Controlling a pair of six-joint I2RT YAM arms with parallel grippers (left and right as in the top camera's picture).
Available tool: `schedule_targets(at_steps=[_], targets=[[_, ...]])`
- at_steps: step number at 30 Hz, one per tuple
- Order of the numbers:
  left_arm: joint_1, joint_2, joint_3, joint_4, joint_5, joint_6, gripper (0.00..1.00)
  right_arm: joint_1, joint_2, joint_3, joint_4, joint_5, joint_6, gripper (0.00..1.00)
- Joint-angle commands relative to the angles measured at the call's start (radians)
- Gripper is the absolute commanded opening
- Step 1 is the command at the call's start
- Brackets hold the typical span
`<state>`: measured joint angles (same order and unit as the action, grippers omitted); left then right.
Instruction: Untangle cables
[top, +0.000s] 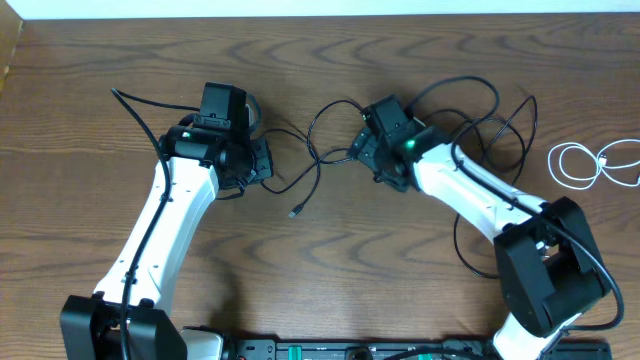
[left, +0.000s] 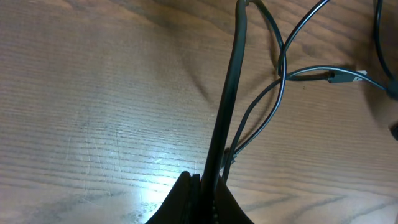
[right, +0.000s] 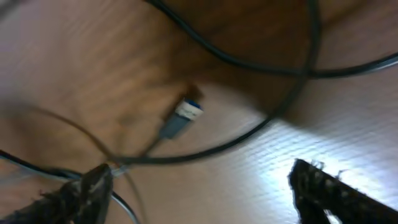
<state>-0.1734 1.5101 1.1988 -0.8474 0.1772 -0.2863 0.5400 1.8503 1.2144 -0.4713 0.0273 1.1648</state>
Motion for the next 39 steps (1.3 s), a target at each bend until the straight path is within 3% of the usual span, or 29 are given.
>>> schedule_targets(at_steps=[1,4,8,12,19,25,29,35,39], targets=[[-0.001,-0.001,-0.003,-0.002,-0.010,0.016,0.08,0.013,-0.002,-0.047,0.076,0.055,0.154,0.83],[-0.001,-0.001,-0.003,-0.003,-0.010,0.016,0.08,0.013,0.001,-0.074,0.134,0.084,0.226,0.80],[-0.001,-0.001,-0.003,-0.006,-0.010,0.016,0.08,0.012,0.001,-0.082,0.165,0.190,0.185,0.69],[-0.001,-0.001,-0.003,-0.012,-0.053,0.017,0.08,0.003,0.001,-0.082,0.138,0.245,0.056,0.49],[0.000,-0.001,-0.003,-0.024,-0.130,0.017,0.08,-0.004,0.001,-0.084,0.041,0.305,0.010,0.01],[0.017,-0.002,-0.003,-0.031,-0.304,0.011,0.08,-0.031,0.001,-0.084,0.000,0.360,-0.154,0.01],[0.093,-0.009,0.001,-0.031,-0.426,-0.087,0.08,-0.076,-0.001,-0.083,0.000,0.358,-0.314,0.01],[0.295,-0.050,0.033,0.012,-0.388,-0.251,0.08,-0.166,-0.006,-0.083,-0.015,0.256,-0.566,0.24],[0.352,-0.076,0.033,0.081,-0.316,-0.250,0.07,-0.222,-0.006,-0.083,-0.064,0.193,-0.587,0.29]])
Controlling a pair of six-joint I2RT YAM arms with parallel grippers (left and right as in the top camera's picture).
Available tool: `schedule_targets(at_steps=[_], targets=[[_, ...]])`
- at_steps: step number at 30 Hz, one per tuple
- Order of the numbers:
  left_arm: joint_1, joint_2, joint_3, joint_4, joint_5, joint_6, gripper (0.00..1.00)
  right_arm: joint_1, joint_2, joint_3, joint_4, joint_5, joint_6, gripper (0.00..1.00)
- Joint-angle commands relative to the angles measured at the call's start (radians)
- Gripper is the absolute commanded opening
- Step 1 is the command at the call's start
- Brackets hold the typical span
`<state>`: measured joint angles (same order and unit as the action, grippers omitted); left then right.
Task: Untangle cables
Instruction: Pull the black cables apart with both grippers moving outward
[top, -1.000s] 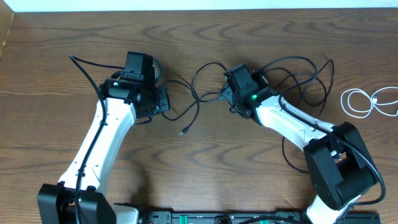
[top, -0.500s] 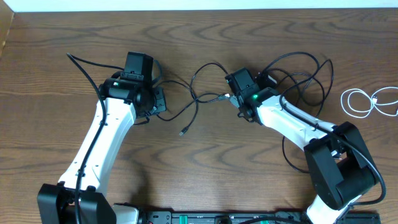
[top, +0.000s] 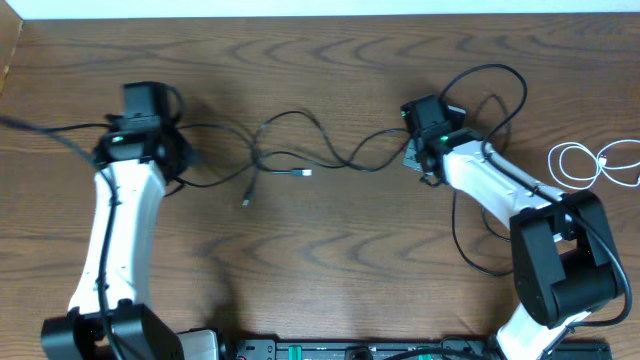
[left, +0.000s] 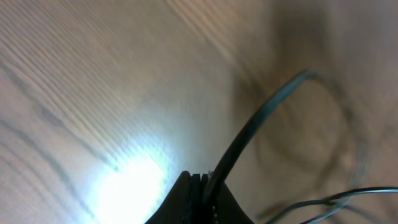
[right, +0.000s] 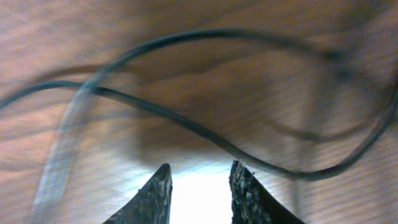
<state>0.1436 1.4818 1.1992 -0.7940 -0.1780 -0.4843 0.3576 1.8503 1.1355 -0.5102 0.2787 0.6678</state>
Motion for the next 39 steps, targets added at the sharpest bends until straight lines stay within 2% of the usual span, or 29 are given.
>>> schedule_targets(at_steps=[1,11,12,14,16,20,24,25,26,30,35,39], targets=[[0.043,-0.052,0.033,0.042,0.039,-0.052,0.07,-0.051,-0.006,-0.004,-0.042,-0.058,-0.090,0.29],[0.071,-0.053,0.033,0.134,0.035,-0.052,0.09,-0.179,-0.006,-0.004,-0.145,-0.068,-0.090,0.41],[0.071,-0.053,0.033,0.134,0.035,-0.052,0.14,-0.187,-0.006,-0.004,-0.139,-0.106,-0.114,0.43],[0.071,-0.053,0.033,0.135,0.035,-0.052,0.17,-0.194,-0.006,-0.004,-0.129,-0.163,-0.220,0.46],[0.071,-0.053,0.033,0.139,0.022,-0.052,0.17,-0.196,-0.006,-0.004,-0.149,-0.082,-0.262,0.48],[0.072,-0.053,0.033,0.145,-0.055,-0.052,0.17,-0.198,-0.006,-0.004,-0.213,0.138,-0.167,0.50],[0.072,-0.053,0.033,0.148,-0.037,-0.053,0.17,-0.199,-0.006,-0.004,-0.205,0.114,-0.167,0.51],[0.072,-0.053,0.033,0.150,0.004,-0.052,0.17,-0.198,-0.006,-0.004,-0.190,0.064,-0.174,0.53],[0.072,-0.053,0.033,0.155,0.066,-0.045,0.25,-0.198,-0.006,-0.004,-0.169,-0.004,-0.212,0.55],[0.053,-0.053,0.033,0.182,0.325,0.076,0.42,-0.195,-0.007,-0.003,-0.061,-0.419,-0.447,0.60],[-0.022,-0.053,0.032,0.131,0.369,0.187,0.60,-0.178,-0.008,0.007,0.016,-0.713,-0.475,0.68],[-0.082,-0.050,0.023,0.058,0.369,0.189,0.61,-0.144,-0.008,0.008,0.069,-0.804,-0.411,0.71]])
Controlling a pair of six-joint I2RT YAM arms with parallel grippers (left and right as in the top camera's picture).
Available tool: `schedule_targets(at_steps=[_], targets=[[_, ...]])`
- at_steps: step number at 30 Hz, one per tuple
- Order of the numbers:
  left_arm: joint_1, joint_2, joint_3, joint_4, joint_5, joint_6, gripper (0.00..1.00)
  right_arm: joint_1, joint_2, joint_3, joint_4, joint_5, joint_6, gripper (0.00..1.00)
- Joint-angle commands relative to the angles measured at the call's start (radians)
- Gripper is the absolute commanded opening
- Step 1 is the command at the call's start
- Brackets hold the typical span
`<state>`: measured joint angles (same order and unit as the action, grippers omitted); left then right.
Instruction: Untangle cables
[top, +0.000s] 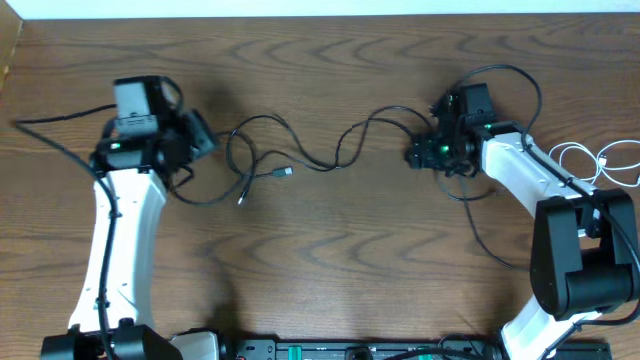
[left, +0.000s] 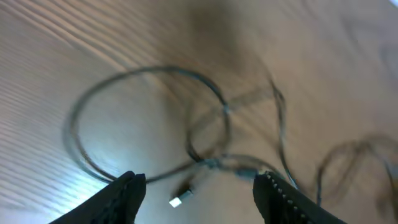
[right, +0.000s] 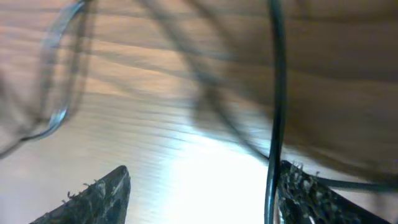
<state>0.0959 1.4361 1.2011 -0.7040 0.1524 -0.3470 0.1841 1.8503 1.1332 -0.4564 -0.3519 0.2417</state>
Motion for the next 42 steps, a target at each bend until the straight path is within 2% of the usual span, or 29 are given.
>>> schedule_targets(at_steps=[1,4,7,10,14,16,21,24,26,29,34,38,39,42], targets=[[-0.049,-0.004,0.013,-0.046,0.039,0.051,0.62,0.037,-0.008,0.010,0.023,-0.171,0.050,0.73],[-0.090,0.000,-0.019,-0.087,0.038,0.052,0.62,0.076,-0.007,0.010,0.056,-0.136,0.194,0.73],[-0.111,0.011,-0.043,-0.108,0.038,0.051,0.61,0.109,-0.007,0.010,0.054,-0.012,0.226,0.71],[-0.120,0.021,-0.074,-0.105,0.039,0.051,0.62,0.145,-0.007,0.010,0.057,0.072,0.220,0.72],[-0.121,0.042,-0.106,-0.103,0.039,0.051,0.62,0.193,-0.007,0.010,0.095,0.035,0.043,0.72],[-0.121,0.058,-0.109,-0.102,0.039,0.051,0.62,0.225,-0.007,0.010,0.089,0.084,0.004,0.69],[-0.122,0.062,-0.109,-0.098,0.039,0.051,0.61,0.253,-0.006,0.009,0.018,0.285,0.074,0.68],[-0.122,0.062,-0.109,-0.099,0.039,0.051,0.62,0.255,-0.006,-0.004,-0.028,0.308,0.084,0.66],[-0.122,0.062,-0.109,-0.099,0.039,0.051,0.62,0.256,-0.006,-0.021,-0.026,0.298,0.091,0.54],[-0.122,0.062,-0.109,-0.099,0.039,0.051,0.61,0.256,-0.006,-0.037,-0.005,0.226,0.098,0.28],[-0.122,0.062,-0.109,-0.099,0.039,0.051,0.62,0.256,-0.006,-0.037,0.065,0.173,0.089,0.23],[-0.122,0.062,-0.109,-0.098,0.056,0.048,0.62,0.256,-0.007,-0.034,0.075,0.158,0.060,0.03],[-0.122,0.062,-0.109,-0.095,0.070,0.047,0.62,0.256,-0.010,-0.034,0.068,0.157,0.050,0.01],[-0.122,0.062,-0.109,-0.071,0.142,0.047,0.62,0.256,-0.021,-0.034,0.023,0.159,0.022,0.01]])
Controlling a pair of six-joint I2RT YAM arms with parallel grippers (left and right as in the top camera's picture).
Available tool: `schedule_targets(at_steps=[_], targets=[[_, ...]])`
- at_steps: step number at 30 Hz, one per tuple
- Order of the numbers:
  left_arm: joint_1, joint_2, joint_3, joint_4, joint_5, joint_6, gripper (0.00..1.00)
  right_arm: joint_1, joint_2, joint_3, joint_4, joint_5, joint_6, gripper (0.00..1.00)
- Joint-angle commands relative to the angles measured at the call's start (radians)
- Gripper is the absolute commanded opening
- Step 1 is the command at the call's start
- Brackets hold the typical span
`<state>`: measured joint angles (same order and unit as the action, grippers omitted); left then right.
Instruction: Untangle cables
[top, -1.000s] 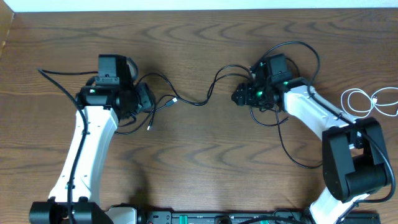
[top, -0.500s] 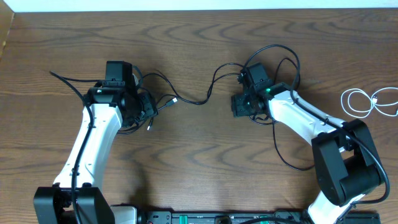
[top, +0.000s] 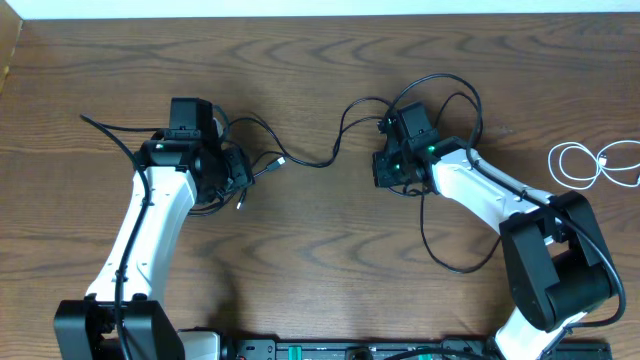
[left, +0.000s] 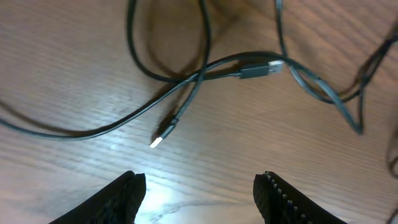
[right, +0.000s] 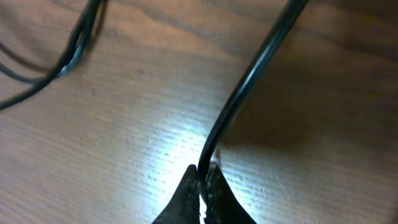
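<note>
Thin black cables (top: 318, 162) lie across the brown table (top: 320, 300) between my arms, tangled in loops at both ends. In the left wrist view two plug ends show, a small one (left: 163, 133) and a thicker one (left: 257, 66), where strands cross. My left gripper (left: 200, 199) (top: 238, 172) hangs open just above them with nothing between its fingers. At the right tangle my right gripper (right: 204, 177) (top: 383, 170) is shut on a black cable (right: 242, 93), low over the wood.
A coiled white cable (top: 592, 162) lies at the table's right edge. A black loop (top: 448, 262) trails toward the front beside the right arm. The left arm's own lead (top: 105, 128) runs off to the back left.
The right gripper was open by the right tangle; it is now farther left and shut on a black cable. The left gripper, still open, has moved right and nearer over the plug ends.
First both grippers were close together mid-table, the left shut on a black cable, the right open. Then they stood far apart with the cable stretched between them. Then both were open and the cable lay loose. Now the right is shut on a strand.
</note>
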<state>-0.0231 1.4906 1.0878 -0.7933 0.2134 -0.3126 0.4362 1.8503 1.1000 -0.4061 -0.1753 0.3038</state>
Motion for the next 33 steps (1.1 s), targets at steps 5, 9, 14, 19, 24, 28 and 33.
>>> schedule_targets(at_steps=[5,9,14,19,24,28,33], targets=[[-0.026,0.008,0.004,0.085,0.168,-0.035,0.62,0.004,-0.034,-0.001,-0.117,0.047,-0.027,0.01],[-0.077,0.012,-0.002,0.139,0.167,-0.125,0.62,0.003,-0.034,-0.001,-0.166,0.057,0.018,0.01],[-0.150,0.042,-0.005,0.186,0.117,-0.265,0.62,0.005,-0.034,-0.001,-0.200,0.053,0.018,0.01],[-0.206,0.097,-0.005,0.202,0.065,-0.375,0.61,0.005,-0.034,-0.001,-0.222,0.022,0.017,0.01],[-0.245,0.174,-0.005,0.267,0.058,-0.407,0.61,0.005,-0.034,-0.001,-0.223,0.023,0.017,0.01],[-0.251,0.225,-0.005,0.341,0.053,-0.407,0.61,0.005,-0.034,-0.001,-0.223,0.023,0.017,0.01],[-0.253,0.269,-0.005,0.397,-0.013,-0.409,0.62,0.005,-0.034,-0.001,-0.222,0.023,0.017,0.01]])
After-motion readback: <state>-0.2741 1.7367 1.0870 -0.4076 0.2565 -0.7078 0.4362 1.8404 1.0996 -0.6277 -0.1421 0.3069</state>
